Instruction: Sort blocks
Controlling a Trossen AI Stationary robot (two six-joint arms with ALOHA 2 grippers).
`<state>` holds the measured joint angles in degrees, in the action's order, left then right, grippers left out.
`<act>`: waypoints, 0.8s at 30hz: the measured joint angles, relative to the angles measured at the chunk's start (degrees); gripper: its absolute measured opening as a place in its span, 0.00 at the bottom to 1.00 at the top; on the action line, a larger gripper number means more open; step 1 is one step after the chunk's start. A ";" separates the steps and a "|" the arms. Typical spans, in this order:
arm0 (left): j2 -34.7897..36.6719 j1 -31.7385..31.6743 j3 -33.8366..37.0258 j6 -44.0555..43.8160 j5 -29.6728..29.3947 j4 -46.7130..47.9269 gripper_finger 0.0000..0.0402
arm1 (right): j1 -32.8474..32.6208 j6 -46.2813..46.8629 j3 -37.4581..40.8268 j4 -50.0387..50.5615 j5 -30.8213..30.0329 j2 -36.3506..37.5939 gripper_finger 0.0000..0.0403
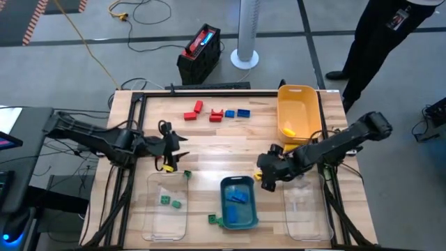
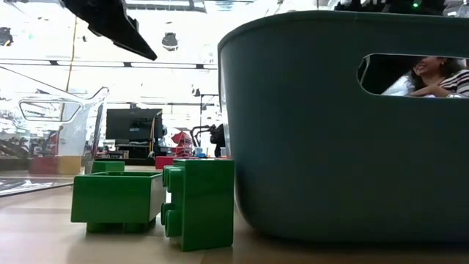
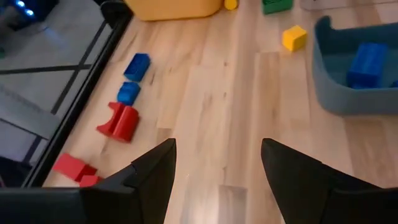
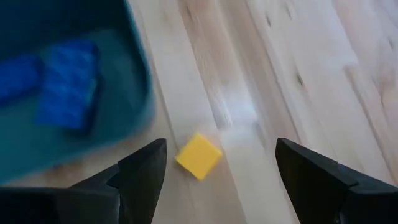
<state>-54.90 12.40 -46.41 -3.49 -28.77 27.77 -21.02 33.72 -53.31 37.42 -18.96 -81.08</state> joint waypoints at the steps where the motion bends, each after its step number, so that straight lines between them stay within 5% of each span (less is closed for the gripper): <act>1: 0.18 -0.40 0.00 0.14 -0.01 -0.12 0.57 | -0.14 0.47 -1.12 2.26 0.53 -1.31 0.78; 13: 0.46 -0.87 -0.02 3.89 0.02 -0.63 0.57 | -2.38 -18.96 -10.77 8.95 4.04 -17.37 0.78; 24: 0.60 -0.87 -0.04 3.69 0.07 -0.13 0.57 | 1.40 -26.71 -11.97 10.82 6.27 -23.06 0.78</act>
<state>-54.30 11.53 -46.46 0.21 -28.71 27.64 -19.62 7.01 -65.28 48.25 -12.69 -104.14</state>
